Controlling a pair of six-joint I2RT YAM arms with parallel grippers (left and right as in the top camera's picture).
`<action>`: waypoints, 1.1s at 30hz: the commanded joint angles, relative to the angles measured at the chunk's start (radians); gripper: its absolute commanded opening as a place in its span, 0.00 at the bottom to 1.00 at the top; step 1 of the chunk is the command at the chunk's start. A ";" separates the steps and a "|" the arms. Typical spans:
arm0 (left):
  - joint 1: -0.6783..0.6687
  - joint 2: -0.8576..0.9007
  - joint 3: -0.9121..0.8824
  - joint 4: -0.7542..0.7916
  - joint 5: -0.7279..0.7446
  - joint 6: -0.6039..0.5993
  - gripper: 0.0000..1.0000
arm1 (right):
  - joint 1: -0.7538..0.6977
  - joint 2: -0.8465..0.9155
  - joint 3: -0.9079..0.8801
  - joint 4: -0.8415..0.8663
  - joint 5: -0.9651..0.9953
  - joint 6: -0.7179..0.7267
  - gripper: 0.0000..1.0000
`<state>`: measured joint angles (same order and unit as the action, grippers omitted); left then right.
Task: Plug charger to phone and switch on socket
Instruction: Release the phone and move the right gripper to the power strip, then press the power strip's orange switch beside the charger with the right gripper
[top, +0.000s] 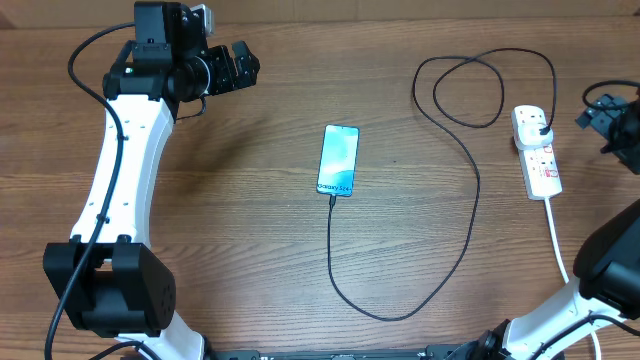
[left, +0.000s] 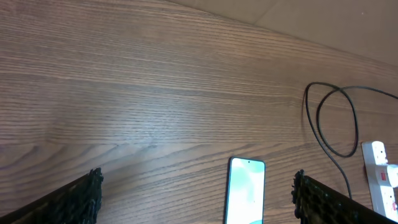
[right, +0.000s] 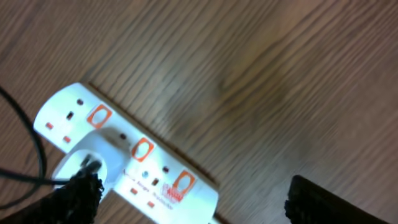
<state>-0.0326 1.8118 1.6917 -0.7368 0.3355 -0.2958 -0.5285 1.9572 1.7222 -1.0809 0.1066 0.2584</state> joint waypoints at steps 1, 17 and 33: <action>-0.003 -0.032 0.026 0.001 -0.006 0.001 1.00 | -0.003 0.008 -0.057 0.042 0.005 0.003 0.97; -0.003 -0.032 0.026 0.001 -0.006 0.001 1.00 | -0.003 0.175 -0.099 0.098 -0.042 0.002 1.00; -0.003 -0.032 0.026 0.001 -0.006 0.002 1.00 | -0.003 0.227 -0.100 0.105 -0.163 -0.005 1.00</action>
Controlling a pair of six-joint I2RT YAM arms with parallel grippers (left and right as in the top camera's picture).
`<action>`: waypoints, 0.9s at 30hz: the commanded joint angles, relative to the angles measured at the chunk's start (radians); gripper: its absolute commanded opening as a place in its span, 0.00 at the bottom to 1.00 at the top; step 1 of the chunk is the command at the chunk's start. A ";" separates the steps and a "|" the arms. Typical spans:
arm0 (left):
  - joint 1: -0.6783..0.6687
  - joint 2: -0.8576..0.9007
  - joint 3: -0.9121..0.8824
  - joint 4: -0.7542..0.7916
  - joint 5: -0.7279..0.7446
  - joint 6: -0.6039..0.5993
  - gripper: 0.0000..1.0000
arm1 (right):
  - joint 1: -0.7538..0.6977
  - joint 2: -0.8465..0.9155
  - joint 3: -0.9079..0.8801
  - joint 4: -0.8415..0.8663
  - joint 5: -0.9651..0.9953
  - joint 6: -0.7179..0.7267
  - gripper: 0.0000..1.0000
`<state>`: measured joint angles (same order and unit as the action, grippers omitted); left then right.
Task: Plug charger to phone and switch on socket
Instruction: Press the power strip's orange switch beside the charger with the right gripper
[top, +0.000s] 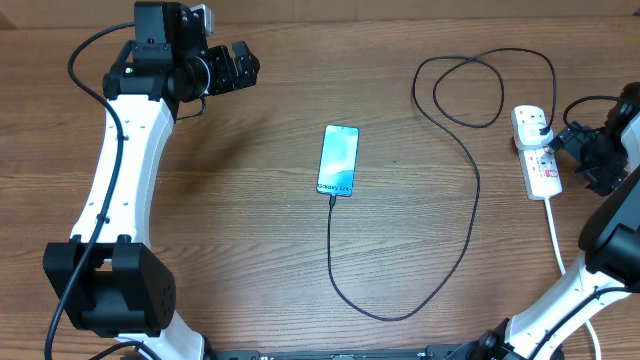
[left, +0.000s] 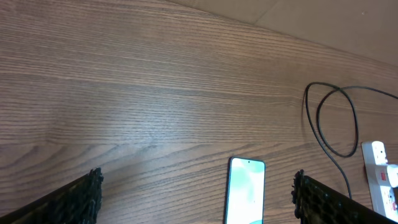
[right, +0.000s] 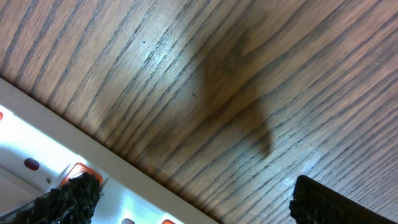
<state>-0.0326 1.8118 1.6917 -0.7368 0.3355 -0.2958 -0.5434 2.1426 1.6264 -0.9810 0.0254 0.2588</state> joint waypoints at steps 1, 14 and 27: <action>-0.003 -0.032 0.026 0.001 -0.006 0.002 1.00 | 0.012 0.041 -0.004 0.007 -0.088 -0.006 1.00; -0.003 -0.032 0.026 0.001 -0.006 0.001 1.00 | 0.012 0.041 -0.004 0.037 -0.133 -0.010 1.00; -0.003 -0.032 0.026 0.001 -0.006 0.002 1.00 | 0.012 0.041 -0.004 -0.028 -0.169 -0.010 1.00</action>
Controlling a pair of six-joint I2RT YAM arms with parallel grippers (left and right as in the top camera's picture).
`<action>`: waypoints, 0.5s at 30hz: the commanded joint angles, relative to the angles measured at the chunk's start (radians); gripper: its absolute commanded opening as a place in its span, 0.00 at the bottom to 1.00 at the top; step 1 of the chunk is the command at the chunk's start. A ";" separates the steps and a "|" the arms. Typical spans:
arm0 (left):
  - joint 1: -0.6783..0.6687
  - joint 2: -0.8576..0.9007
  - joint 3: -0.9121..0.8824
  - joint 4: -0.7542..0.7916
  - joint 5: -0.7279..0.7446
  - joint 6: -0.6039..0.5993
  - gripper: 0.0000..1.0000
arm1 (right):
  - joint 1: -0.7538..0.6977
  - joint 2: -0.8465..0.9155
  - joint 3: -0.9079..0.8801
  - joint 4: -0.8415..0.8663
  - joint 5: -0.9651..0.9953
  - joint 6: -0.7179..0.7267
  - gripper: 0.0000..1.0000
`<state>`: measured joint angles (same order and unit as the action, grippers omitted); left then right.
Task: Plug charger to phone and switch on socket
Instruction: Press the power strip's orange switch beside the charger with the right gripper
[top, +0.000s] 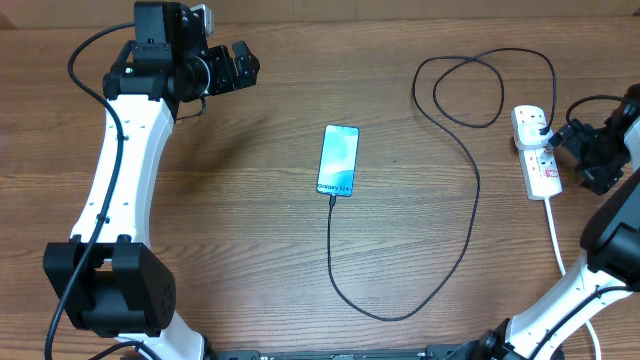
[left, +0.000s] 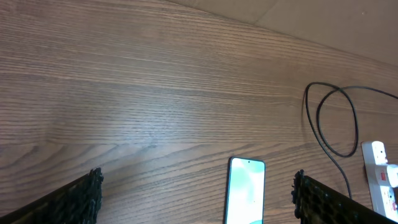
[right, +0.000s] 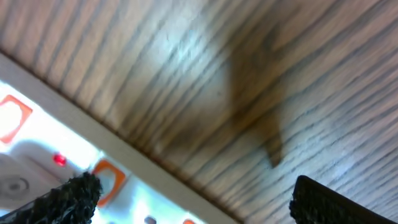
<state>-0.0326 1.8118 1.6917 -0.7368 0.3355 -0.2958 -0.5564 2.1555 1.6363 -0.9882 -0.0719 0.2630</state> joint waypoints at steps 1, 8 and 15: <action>-0.003 -0.032 0.026 0.001 -0.006 0.001 1.00 | 0.025 0.028 -0.014 -0.024 -0.072 -0.014 1.00; -0.003 -0.032 0.026 0.001 -0.006 0.002 1.00 | 0.025 0.028 -0.014 -0.035 -0.068 -0.014 1.00; -0.003 -0.032 0.026 0.001 -0.006 0.001 1.00 | 0.025 0.028 -0.014 -0.035 -0.061 -0.014 1.00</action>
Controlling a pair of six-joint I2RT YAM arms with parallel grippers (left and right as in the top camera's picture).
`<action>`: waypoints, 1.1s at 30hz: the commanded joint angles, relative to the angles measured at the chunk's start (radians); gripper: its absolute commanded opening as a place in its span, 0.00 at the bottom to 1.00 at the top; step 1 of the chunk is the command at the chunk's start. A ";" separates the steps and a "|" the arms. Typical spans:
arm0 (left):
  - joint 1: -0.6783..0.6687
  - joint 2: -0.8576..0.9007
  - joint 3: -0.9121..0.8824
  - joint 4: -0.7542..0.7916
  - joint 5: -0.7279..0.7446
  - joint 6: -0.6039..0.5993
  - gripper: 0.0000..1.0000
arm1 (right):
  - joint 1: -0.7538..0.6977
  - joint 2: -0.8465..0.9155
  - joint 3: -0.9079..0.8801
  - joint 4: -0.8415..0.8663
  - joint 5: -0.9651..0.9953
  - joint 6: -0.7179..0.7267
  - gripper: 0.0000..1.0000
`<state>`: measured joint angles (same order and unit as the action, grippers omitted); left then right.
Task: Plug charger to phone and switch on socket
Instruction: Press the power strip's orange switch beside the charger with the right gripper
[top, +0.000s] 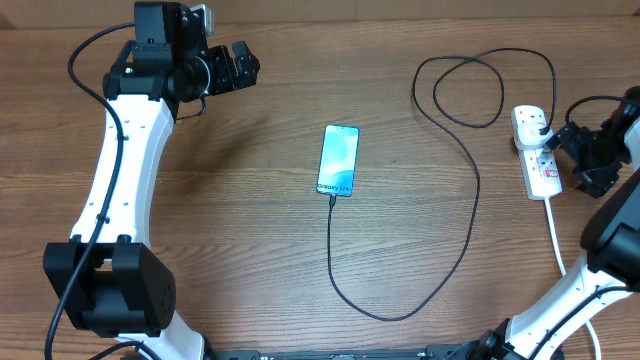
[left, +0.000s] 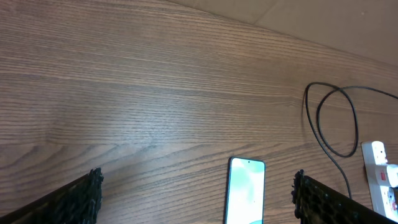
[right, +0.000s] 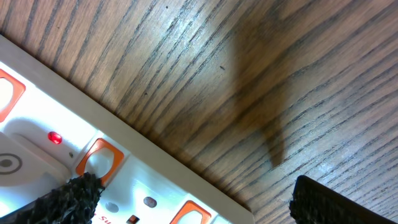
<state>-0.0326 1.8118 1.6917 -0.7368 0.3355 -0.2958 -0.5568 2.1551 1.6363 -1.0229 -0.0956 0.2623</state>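
The phone lies face up mid-table with its screen lit; a black cable runs from its near end in a long loop to the plug in the white power strip. My right gripper is open, low beside the strip. In the right wrist view one fingertip is over an orange switch, and a red lamp glows on the power strip. My left gripper is open, high at the far left, with the phone below it.
The cable makes a double coil at the back right. The strip's white lead runs toward the near right edge. The table is brown wood.
The right gripper has shifted slightly beside the strip, so the strip sits a little higher in its wrist view. The red lamp stays lit. The left arm and phone are unchanged.
The right gripper first hung off to the right, above the strip. Then it was low at the strip's side with a fingertip by an orange switch and the lamp dull. After that the lamp glowed red, as it does now. The left arm stayed still.
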 joint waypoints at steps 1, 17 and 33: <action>-0.003 -0.032 0.026 0.001 -0.006 0.001 1.00 | 0.025 0.029 -0.014 0.000 -0.037 -0.013 1.00; -0.003 -0.032 0.026 0.001 -0.006 0.001 1.00 | 0.025 0.029 -0.014 -0.015 0.016 -0.013 1.00; -0.003 -0.032 0.026 0.001 -0.006 0.001 1.00 | 0.025 0.027 0.061 -0.086 0.015 -0.013 1.00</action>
<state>-0.0326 1.8118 1.6917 -0.7368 0.3355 -0.2958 -0.5385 2.1647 1.6665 -1.1065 -0.0879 0.2584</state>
